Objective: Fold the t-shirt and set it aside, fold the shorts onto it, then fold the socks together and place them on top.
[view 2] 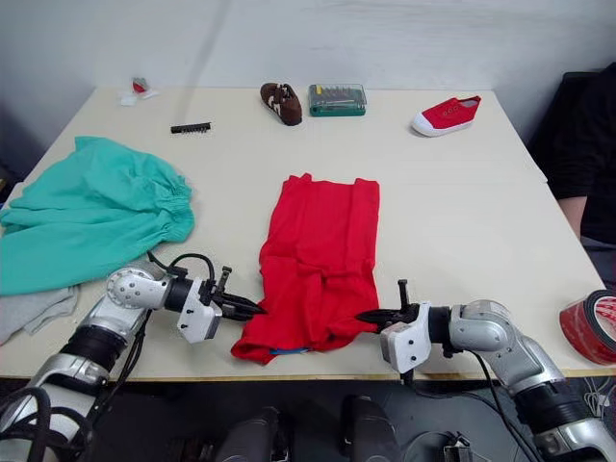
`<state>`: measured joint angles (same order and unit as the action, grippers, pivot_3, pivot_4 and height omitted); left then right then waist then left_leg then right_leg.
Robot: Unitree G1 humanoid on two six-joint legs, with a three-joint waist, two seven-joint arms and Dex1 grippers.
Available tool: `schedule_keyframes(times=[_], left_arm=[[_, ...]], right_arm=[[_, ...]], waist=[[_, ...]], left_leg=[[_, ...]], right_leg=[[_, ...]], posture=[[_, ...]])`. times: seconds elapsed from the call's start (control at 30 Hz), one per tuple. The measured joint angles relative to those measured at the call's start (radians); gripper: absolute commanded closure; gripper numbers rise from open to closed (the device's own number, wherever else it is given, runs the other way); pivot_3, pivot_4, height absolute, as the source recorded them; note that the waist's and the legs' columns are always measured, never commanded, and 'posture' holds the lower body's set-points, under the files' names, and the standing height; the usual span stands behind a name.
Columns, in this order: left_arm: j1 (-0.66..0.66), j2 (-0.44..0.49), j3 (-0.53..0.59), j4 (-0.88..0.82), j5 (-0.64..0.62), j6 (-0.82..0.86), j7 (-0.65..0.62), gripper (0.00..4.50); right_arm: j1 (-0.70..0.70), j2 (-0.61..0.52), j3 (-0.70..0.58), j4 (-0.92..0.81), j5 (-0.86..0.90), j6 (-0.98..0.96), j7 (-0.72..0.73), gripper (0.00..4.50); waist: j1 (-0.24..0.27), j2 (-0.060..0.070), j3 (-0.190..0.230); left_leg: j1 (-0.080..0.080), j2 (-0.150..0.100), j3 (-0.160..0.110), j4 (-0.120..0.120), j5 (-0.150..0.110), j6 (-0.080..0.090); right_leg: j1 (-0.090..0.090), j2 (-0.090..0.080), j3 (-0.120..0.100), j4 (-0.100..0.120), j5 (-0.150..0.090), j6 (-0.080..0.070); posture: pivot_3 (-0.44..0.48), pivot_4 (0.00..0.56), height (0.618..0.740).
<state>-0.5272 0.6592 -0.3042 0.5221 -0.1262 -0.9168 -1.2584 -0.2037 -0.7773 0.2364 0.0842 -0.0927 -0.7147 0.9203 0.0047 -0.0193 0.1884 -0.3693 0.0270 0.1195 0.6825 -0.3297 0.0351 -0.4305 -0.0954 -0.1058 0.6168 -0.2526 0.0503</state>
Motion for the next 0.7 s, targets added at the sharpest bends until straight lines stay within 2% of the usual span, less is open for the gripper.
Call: schedule_keyframes(times=[0.2, 0.37, 0.5, 0.7], left_arm=[[0.073, 0.017, 0.016, -0.229, -0.081, 0.293, 0.006, 4.46], [0.191, 0.129, 0.076, -0.456, -0.209, 0.612, -0.002, 4.46], [0.291, 0.217, 0.111, -0.628, -0.351, 0.933, -0.012, 4.46], [0.365, 0.241, 0.171, -0.746, -0.45, 1.147, -0.013, 4.46]], right_arm=[[0.075, -0.046, -0.024, -0.179, 0.135, 0.234, 0.037, 4.5], [0.206, -0.119, -0.071, -0.394, 0.28, 0.462, 0.066, 4.5], [0.307, -0.186, -0.106, -0.572, 0.383, 0.612, 0.103, 4.5], [0.353, -0.233, -0.14, -0.658, 0.477, 0.746, 0.157, 4.5]], waist=[[-0.003, 0.0, 0.0], [-0.006, 0.001, 0.001], [-0.002, 0.002, 0.001], [0.007, 0.002, 0.002]], left_leg=[[0.0, 0.0, -0.002, 0.0, 0.0, 0.0], [0.0, 0.003, -0.004, -0.001, -0.002, -0.002], [0.0, 0.002, -0.005, -0.001, -0.002, -0.003], [0.0, 0.002, -0.006, -0.001, -0.002, -0.003]], right_leg=[[0.0, 0.0, -0.001, 0.0, 0.0, 0.0], [0.0, 0.001, -0.001, 0.0, -0.003, -0.003], [0.001, 0.001, -0.002, 0.0, -0.003, -0.003], [0.001, 0.001, -0.002, -0.002, -0.004, -0.003]], posture=[[0.0, 0.15, 0.74], [0.0, 0.15, 0.74], [0.0, 0.15, 0.74], [0.0, 0.15, 0.74]])
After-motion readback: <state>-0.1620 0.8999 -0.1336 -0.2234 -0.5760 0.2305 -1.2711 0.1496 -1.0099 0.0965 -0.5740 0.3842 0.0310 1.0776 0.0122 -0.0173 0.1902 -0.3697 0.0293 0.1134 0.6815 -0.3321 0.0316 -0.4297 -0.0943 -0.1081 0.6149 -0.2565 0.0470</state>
